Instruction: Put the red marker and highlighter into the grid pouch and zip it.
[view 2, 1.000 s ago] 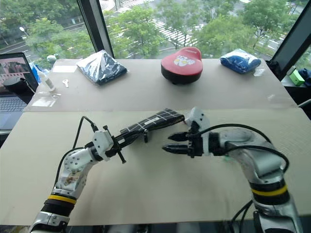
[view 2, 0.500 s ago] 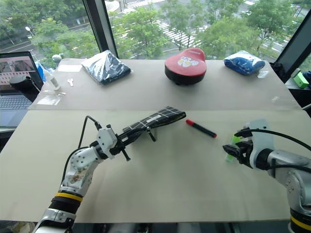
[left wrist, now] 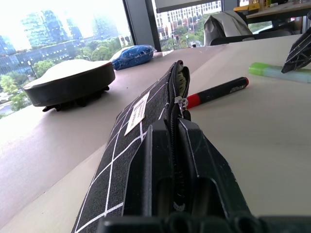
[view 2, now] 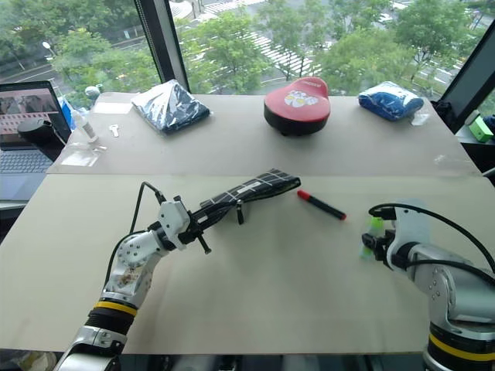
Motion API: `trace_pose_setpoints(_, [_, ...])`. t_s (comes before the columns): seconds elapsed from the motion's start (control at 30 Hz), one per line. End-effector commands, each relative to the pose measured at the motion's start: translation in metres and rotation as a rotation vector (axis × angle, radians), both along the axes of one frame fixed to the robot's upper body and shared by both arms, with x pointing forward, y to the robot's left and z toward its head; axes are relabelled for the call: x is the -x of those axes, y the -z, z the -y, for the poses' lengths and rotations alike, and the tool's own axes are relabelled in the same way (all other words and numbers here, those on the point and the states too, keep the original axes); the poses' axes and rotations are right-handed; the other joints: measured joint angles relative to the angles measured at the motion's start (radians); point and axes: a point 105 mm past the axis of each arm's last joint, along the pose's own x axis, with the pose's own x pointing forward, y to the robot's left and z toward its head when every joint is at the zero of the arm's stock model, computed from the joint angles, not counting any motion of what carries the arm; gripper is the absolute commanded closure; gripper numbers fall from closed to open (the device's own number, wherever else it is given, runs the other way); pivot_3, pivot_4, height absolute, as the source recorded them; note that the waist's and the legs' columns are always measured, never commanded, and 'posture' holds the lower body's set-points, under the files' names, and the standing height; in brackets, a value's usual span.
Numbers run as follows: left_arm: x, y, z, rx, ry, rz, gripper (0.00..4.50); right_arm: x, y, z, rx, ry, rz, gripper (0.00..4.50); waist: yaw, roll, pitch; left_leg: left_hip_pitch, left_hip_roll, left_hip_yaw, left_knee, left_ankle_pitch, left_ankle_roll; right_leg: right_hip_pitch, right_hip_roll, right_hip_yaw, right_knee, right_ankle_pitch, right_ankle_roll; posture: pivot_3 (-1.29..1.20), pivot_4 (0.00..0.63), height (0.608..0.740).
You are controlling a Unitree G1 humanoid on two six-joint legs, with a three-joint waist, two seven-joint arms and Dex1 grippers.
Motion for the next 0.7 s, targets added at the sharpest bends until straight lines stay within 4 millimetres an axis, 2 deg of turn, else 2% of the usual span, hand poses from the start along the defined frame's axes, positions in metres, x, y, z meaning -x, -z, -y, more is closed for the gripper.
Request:
trace_pose_setpoints(0.03, [-0.002, -0.016, -0.003, 0.025, -0.011, 0.060, 4.50, -0.004, 0.003, 0.003, 0.009, 0.031, 0.013, 1.85, 0.000, 0.000, 0.000, 0.000, 0.000, 0.000, 0.000, 0.000, 0.000, 0.000, 0.000, 0.000, 0.000, 0.000, 0.000, 0.00, 0.150, 0.740])
trace_pose_setpoints(0.23, [-0.002, -0.018, -0.009, 0.020, -0.028, 0.069, 4.50, -0.004, 0.020, 0.005, 0.021, 0.042, -0.024, 1.85, -0.008, 0.000, 0.000, 0.004, 0.000, 0.000, 0.000, 0.000, 0.001, 0.005, 0.001, 0.000, -0.001, 0.000, 0.000, 0.00, 0.150, 0.740])
trace_pose_setpoints(0.33, [-0.001, -0.020, -0.011, 0.017, -0.034, 0.073, 4.50, -0.006, 0.022, 0.010, 0.019, 0.069, -0.002, 2.54, -0.011, -0.001, 0.000, 0.011, 0.001, -0.001, 0.000, -0.002, 0.002, 0.014, 0.002, -0.001, -0.006, 0.000, 0.000, 0.00, 0.150, 0.740])
trace_pose_setpoints(0.43, [-0.001, -0.021, -0.012, 0.016, -0.038, 0.077, 4.50, -0.010, 0.019, 0.013, 0.011, 0.083, 0.029, 3.48, -0.012, -0.001, -0.001, 0.011, 0.001, -0.001, 0.000, -0.002, 0.003, 0.014, 0.002, -0.001, -0.007, 0.000, 0.001, 0.00, 0.150, 0.740])
trace_pose_setpoints(0.63, [-0.002, -0.022, -0.013, 0.013, -0.041, 0.079, 4.50, -0.020, 0.010, 0.014, 0.020, 0.089, 0.087, 3.49, -0.014, -0.002, -0.001, 0.011, 0.002, -0.001, 0.000, -0.002, 0.002, 0.015, 0.003, 0.000, -0.009, 0.001, 0.001, 0.00, 0.150, 0.740])
trace_pose_setpoints(0.7, [-0.003, -0.023, -0.013, 0.013, -0.042, 0.080, 4.50, -0.034, -0.012, 0.010, 0.061, 0.038, 0.199, 3.49, -0.015, -0.002, -0.001, 0.011, 0.002, -0.001, 0.000, -0.002, 0.002, 0.014, 0.003, 0.000, -0.009, 0.001, 0.001, 0.00, 0.150, 0.740])
